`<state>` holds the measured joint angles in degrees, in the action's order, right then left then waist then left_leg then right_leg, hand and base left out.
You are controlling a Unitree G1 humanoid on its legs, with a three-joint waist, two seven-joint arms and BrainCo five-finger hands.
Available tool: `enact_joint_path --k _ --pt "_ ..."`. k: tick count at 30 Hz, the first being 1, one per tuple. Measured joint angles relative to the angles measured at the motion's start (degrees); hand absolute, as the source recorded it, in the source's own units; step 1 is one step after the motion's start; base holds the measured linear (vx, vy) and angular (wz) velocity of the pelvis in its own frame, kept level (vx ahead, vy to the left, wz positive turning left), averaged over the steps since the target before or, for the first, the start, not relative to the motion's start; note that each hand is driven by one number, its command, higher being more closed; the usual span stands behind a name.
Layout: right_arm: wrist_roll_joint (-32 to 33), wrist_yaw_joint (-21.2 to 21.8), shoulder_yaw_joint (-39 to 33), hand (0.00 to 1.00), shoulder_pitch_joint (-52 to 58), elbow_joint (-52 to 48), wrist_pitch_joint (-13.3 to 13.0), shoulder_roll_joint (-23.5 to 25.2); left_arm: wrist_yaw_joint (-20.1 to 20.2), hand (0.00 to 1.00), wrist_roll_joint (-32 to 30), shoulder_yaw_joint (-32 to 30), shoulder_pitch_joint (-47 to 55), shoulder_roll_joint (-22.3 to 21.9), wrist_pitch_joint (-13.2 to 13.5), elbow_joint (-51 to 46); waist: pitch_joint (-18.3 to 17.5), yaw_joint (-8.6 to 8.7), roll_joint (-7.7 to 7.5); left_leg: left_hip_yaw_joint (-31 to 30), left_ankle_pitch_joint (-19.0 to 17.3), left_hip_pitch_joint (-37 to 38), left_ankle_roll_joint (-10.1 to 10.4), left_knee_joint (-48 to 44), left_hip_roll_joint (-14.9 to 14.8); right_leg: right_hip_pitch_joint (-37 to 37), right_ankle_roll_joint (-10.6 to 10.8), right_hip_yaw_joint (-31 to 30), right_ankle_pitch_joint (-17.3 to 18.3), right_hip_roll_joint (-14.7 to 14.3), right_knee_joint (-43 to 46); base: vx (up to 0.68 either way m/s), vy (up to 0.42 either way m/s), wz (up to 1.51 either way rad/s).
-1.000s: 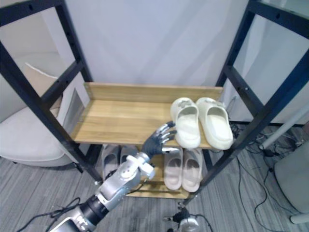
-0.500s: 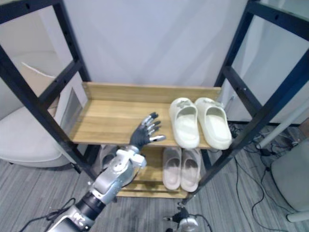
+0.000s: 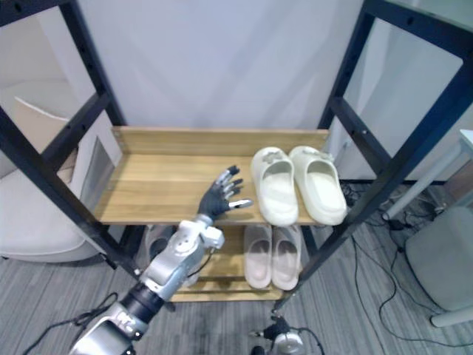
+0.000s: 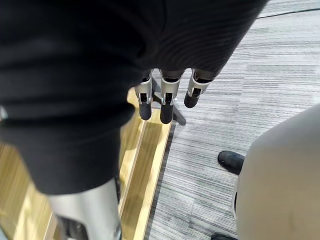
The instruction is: Organize the slippers on the shoe rack
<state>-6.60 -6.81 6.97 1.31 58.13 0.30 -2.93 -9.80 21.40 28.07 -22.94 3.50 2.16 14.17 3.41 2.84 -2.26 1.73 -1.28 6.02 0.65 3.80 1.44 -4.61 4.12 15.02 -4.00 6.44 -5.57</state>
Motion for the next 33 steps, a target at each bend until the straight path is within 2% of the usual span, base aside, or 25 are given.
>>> enact_joint_path --k 10,18,23,33 --pt "0.02 0.0 -0.16 0.0 0.0 -0.23 0.0 -0.01 -0.05 0.0 -1.1 1.13 -3.5 -1.5 0.11 4.2 -0.01 0.54 0.0 1.25 -0.14 -0.05 0.15 0.01 -0.26 0.65 -0.17 -1.19 -0.15 -0.27 0.0 -0.02 -0.006 -0.06" --pt "0.34 -0.01 -2.8 0.0 0.68 -0.13 -0.02 -0.33 -0.3 0.0 -1.09 1.07 -4.12 -2.49 1.32 6.24 -0.03 0.59 0.03 2.51 -0.27 0.04 0.35 -0.02 -0.52 0.94 -0.35 -2.07 -0.29 -0.5 -0.01 -0.03 -0.006 -0.05" --pt "0.47 1.25 -5.98 0.0 1.99 -1.26 -2.07 -1.52 -1.47 0.0 -2.12 -2.06 -7.13 -2.1 1.59 10.24 -0.04 0.82 0.06 4.13 -0.53 0.01 0.56 -0.12 -0.63 1.73 -0.49 -3.89 -0.57 -0.56 0.0 -0.03 0.003 -0.19" --pt "0.4 2.35 -6.35 0.0 2.63 -2.62 -3.07 -2.02 -1.04 0.0 -4.97 -4.13 -7.17 -1.44 1.08 10.03 -0.03 1.02 0.54 3.94 -1.49 -0.09 0.78 -0.87 -0.73 1.45 -0.36 -3.76 -0.42 -0.61 0.01 0.0 -0.002 0.0"
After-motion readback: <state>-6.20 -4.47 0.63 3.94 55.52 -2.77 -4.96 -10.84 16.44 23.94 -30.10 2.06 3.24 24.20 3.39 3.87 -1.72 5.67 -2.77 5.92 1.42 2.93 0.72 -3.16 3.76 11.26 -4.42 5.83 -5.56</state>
